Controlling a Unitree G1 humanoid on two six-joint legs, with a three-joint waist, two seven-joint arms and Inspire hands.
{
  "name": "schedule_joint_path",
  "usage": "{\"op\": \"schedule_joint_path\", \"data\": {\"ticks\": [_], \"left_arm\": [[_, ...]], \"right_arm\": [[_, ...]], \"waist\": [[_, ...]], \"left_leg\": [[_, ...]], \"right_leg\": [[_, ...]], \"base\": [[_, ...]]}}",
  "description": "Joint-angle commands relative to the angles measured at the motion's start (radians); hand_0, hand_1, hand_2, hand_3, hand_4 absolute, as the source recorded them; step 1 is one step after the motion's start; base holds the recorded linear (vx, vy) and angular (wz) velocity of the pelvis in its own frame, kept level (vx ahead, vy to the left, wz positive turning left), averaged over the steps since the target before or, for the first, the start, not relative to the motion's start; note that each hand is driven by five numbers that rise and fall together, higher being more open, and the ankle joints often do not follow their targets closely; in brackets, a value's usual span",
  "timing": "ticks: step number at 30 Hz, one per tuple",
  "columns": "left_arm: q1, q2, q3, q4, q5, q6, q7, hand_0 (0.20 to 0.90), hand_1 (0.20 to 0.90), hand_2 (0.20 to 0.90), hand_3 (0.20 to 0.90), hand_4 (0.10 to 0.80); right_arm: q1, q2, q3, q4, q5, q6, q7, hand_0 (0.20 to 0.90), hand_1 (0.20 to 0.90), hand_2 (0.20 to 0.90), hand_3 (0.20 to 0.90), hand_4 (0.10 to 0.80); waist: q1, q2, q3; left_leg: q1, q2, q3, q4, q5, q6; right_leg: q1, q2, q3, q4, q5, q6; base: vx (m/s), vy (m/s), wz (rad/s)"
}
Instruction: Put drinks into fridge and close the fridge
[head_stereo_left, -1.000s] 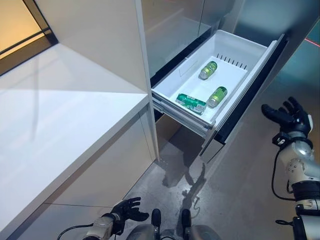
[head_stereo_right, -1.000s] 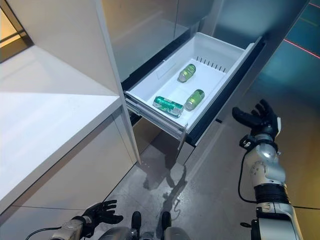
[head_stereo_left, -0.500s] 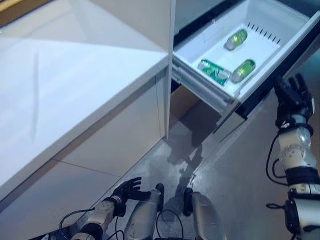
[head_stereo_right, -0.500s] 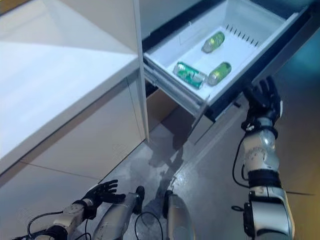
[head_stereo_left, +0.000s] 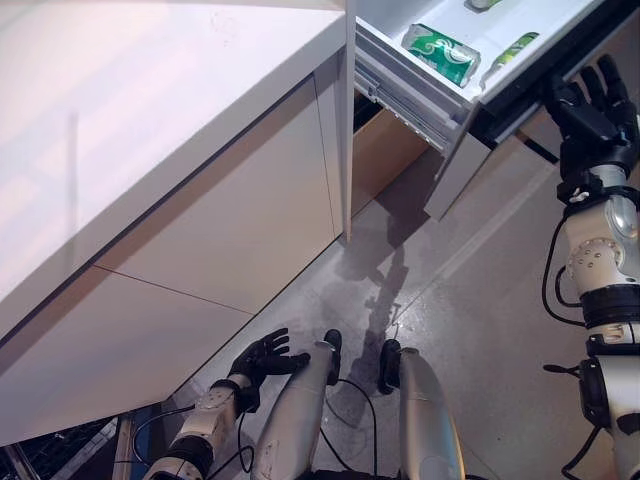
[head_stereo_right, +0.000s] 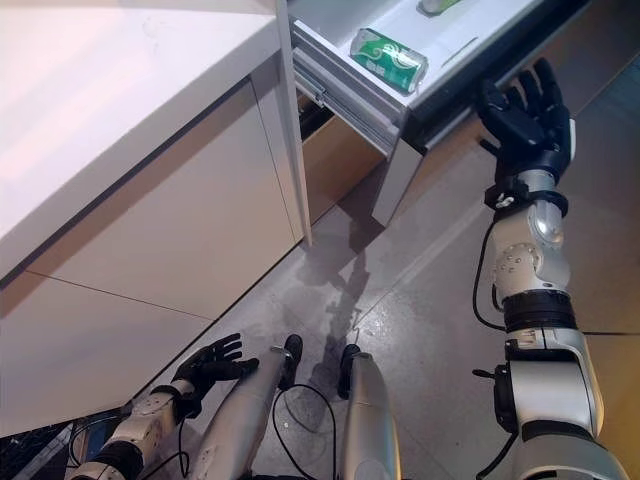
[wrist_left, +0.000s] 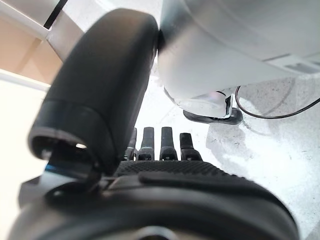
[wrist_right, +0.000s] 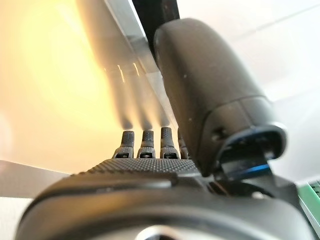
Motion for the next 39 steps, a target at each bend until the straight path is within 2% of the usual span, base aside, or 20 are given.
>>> {"op": "schedule_joint_path", "data": {"ticks": [1, 11, 13, 16, 19, 22, 25, 26, 27, 28, 29, 31, 35, 39], "left_arm": [[0.115, 0.077, -0.031, -0.003, 0.017, 0.008, 0.020, 0.900, 0.900, 0.900, 0.900, 0.800], [0.108, 0.090, -0.067, -0.027, 0.023, 0.016, -0.003, 0.900, 0.900, 0.900, 0.900, 0.800], [0.107, 0.100, -0.068, -0.026, 0.031, 0.018, -0.008, 0.900, 0.900, 0.900, 0.900, 0.800], [0.104, 0.115, -0.064, -0.026, 0.035, 0.021, -0.011, 0.900, 0.900, 0.900, 0.900, 0.800], [0.109, 0.130, -0.060, -0.030, 0.046, 0.028, -0.009, 0.900, 0.900, 0.900, 0.900, 0.800], [0.109, 0.135, -0.059, -0.021, 0.053, 0.030, -0.008, 0.900, 0.900, 0.900, 0.900, 0.800], [0.098, 0.145, -0.065, -0.014, 0.066, 0.033, -0.013, 0.900, 0.900, 0.900, 0.900, 0.800], [0.096, 0.145, -0.069, -0.009, 0.074, 0.028, -0.013, 0.900, 0.900, 0.900, 0.900, 0.800], [0.096, 0.144, -0.070, -0.006, 0.076, 0.028, -0.014, 0.900, 0.900, 0.900, 0.900, 0.800], [0.094, 0.143, -0.069, -0.001, 0.079, 0.025, -0.015, 0.900, 0.900, 0.900, 0.900, 0.800], [0.091, 0.144, -0.071, -0.002, 0.083, 0.027, -0.014, 0.900, 0.900, 0.900, 0.900, 0.800], [0.088, 0.140, -0.070, 0.003, 0.087, 0.026, -0.011, 0.900, 0.900, 0.900, 0.900, 0.800], [0.082, 0.132, -0.064, 0.009, 0.081, 0.026, -0.009, 0.900, 0.900, 0.900, 0.900, 0.800], [0.077, 0.114, -0.058, 0.022, 0.052, 0.030, -0.013, 0.900, 0.900, 0.900, 0.900, 0.800]], "right_arm": [[-0.215, -0.035, 0.129, -0.065, -0.080, 0.005, 0.115, 0.900, 0.900, 0.900, 0.900, 0.800], [-0.404, 0.003, 0.263, 0.028, -0.195, 0.028, 0.106, 0.900, 0.900, 0.900, 0.900, 0.800], [-0.425, 0.008, 0.289, 0.037, -0.220, 0.054, 0.149, 0.900, 0.900, 0.900, 0.900, 0.800], [-0.431, 0.003, 0.365, 0.027, -0.290, 0.151, 0.257, 0.900, 0.900, 0.900, 0.900, 0.800], [-0.424, -0.019, 0.407, 0.033, -0.290, 0.149, 0.281, 0.900, 0.900, 0.900, 0.900, 0.800], [-0.426, -0.019, 0.405, 0.056, -0.278, 0.135, 0.280, 0.900, 0.900, 0.900, 0.900, 0.800], [-0.434, -0.016, 0.390, 0.082, -0.268, 0.097, 0.227, 0.900, 0.900, 0.900, 0.900, 0.800], [-0.436, -0.016, 0.376, 0.096, -0.268, 0.069, 0.184, 0.900, 0.900, 0.900, 0.900, 0.800], [-0.434, -0.014, 0.372, 0.099, -0.265, 0.062, 0.174, 0.900, 0.900, 0.900, 0.900, 0.800], [-0.431, -0.011, 0.359, 0.101, -0.262, 0.055, 0.152, 0.900, 0.900, 0.900, 0.900, 0.800], [-0.422, -0.011, 0.343, 0.099, -0.255, 0.051, 0.129, 0.900, 0.900, 0.900, 0.900, 0.800], [-0.403, -0.015, 0.323, 0.092, -0.262, 0.044, 0.121, 0.900, 0.900, 0.900, 0.900, 0.800], [-0.344, -0.032, 0.278, 0.068, -0.229, 0.026, 0.095, 0.900, 0.900, 0.900, 0.900, 0.800], [-0.205, -0.041, 0.198, 0.003, -0.171, 0.026, 0.116, 0.900, 0.900, 0.900, 0.900, 0.800]], "waist": [[0.098, -0.004, -0.016], [0.144, 0.007, -0.016], [0.153, 0.005, -0.017], [0.161, -0.003, -0.018], [0.165, -0.011, -0.019], [0.168, -0.016, -0.021], [0.167, -0.020, -0.021], [0.162, -0.022, -0.021], [0.161, -0.023, -0.024], [0.158, -0.025, -0.026], [0.152, -0.028, -0.026], [0.143, -0.034, -0.029], [0.119, -0.045, -0.043], [0.080, -0.055, -0.072]], "left_leg": [[0.038, -0.040, -0.004, 0.106, -0.154, 0.076], [0.035, -0.057, -0.034, 0.076, -0.132, 0.076], [0.041, -0.057, -0.040, 0.057, -0.123, 0.073], [0.047, -0.055, -0.047, 0.034, -0.108, 0.069], [0.064, -0.048, -0.052, 0.010, -0.102, 0.067], [0.073, -0.046, -0.054, 0.002, -0.102, 0.065], [0.087, -0.041, -0.054, -0.005, -0.106, 0.064], [0.088, -0.036, -0.048, -0.028, -0.071, 0.065], [0.101, -0.036, -0.053, -0.017, -0.106, 0.064], [0.109, -0.033, -0.051, -0.023, -0.108, 0.064], [0.108, -0.029, -0.044, -0.044, -0.074, 0.065], [0.122, -0.021, -0.038, -0.054, -0.077, 0.065], [0.162, -0.003, -0.027, -0.092, -0.074, 0.062], [0.227, 0.021, -0.012, -0.175, -0.054, 0.052]], "right_leg": [[0.044, 0.011, -0.045, 0.054, -0.044, -0.032], [0.049, -0.004, -0.064, 0.031, -0.032, -0.026], [0.058, -0.007, -0.067, 0.013, -0.024, -0.021], [0.069, -0.011, -0.075, -0.012, -0.009, -0.016], [0.090, -0.018, -0.082, -0.041, 0.002, -0.010], [0.106, -0.020, -0.085, -0.058, 0.008, -0.004], [0.130, -0.020, -0.087, -0.085, 0.019, 0.002], [0.137, -0.021, -0.096, -0.121, 0.059, -0.005], [0.146, -0.016, -0.085, -0.110, 0.030, 0.005], [0.155, -0.014, -0.082, -0.124, 0.035, 0.007], [0.158, -0.016, -0.090, -0.153, 0.070, -0.002], [0.176, -0.013, -0.083, -0.180, 0.079, 0.001], [0.213, -0.003, -0.067, -0.232, 0.095, 0.005], [0.266, 0.004, -0.043, -0.317, 0.118, 0.014]], "base": [[0.000, 0.000, 0.00], [0.023, 0.009, 0.09], [0.016, -0.007, 0.12], [0.003, -0.023, 0.07], [0.008, -0.040, 0.12], [0.014, -0.049, 0.10], [-0.036, -0.060, 0.07], [-0.016, -0.054, 0.06], [-0.014, -0.045, 0.13], [-0.021, -0.038, 0.15], [-0.117, -0.033, 0.15], [-0.079, -0.033, 0.03], [-0.034, -0.029, -0.17], [-0.030, -0.009, -0.17]]}}
